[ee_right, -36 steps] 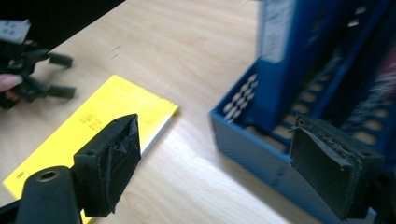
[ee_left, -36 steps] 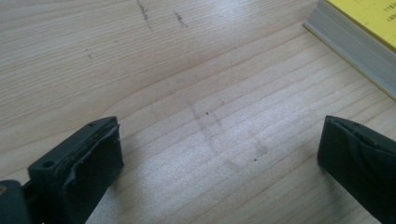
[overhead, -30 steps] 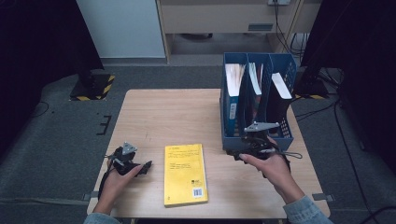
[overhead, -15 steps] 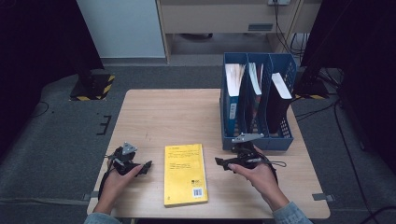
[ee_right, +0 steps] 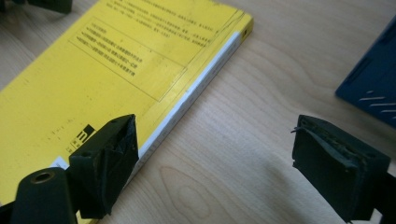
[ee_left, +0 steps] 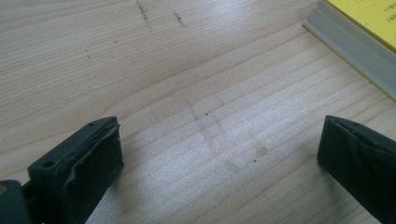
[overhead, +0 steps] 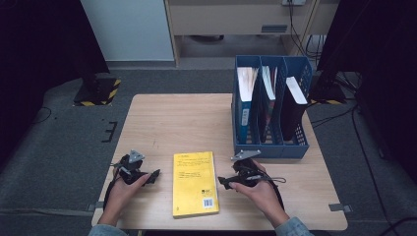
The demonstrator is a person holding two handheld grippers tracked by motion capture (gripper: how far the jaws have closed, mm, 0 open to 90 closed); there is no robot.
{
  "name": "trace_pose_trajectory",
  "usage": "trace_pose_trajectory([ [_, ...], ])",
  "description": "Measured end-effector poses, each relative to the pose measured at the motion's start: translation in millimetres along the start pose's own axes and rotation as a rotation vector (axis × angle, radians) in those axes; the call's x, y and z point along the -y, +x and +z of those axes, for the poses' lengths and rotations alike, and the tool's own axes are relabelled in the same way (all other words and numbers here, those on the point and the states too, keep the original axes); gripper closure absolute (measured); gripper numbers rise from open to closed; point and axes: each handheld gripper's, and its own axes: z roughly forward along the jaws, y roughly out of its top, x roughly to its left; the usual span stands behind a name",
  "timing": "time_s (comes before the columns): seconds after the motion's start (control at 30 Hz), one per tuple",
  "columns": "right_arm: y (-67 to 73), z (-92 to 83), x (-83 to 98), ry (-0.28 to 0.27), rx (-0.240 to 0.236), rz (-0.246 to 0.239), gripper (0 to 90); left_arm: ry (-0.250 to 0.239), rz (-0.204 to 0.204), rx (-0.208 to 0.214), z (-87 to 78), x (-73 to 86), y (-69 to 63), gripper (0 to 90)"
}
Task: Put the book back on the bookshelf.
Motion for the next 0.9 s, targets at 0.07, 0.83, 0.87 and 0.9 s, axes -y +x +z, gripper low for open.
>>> trace_pose_trajectory([
  [0.07,4.7,6.6,2.7,0.021,-0.014,-0.012,14.2,0.0,0.001,0.003,0.4,-0.5,-0.2,0.0],
  [0.83,34.6,34.9,13.5,0.023,-0.081,-0.045,11.3,-0.001,0.03,0.121,-14.5,-6.7,-12.1,3.3],
  [0.87,34.4,34.1,14.8,0.021,-0.083,-0.051,11.4,-0.007,0.041,0.131,-18.0,-7.6,-12.6,3.6],
  [0.9,34.9,33.6,15.6,0.017,-0.081,-0.046,11.4,-0.032,0.037,0.148,-23.9,-9.3,-12.6,4.8],
])
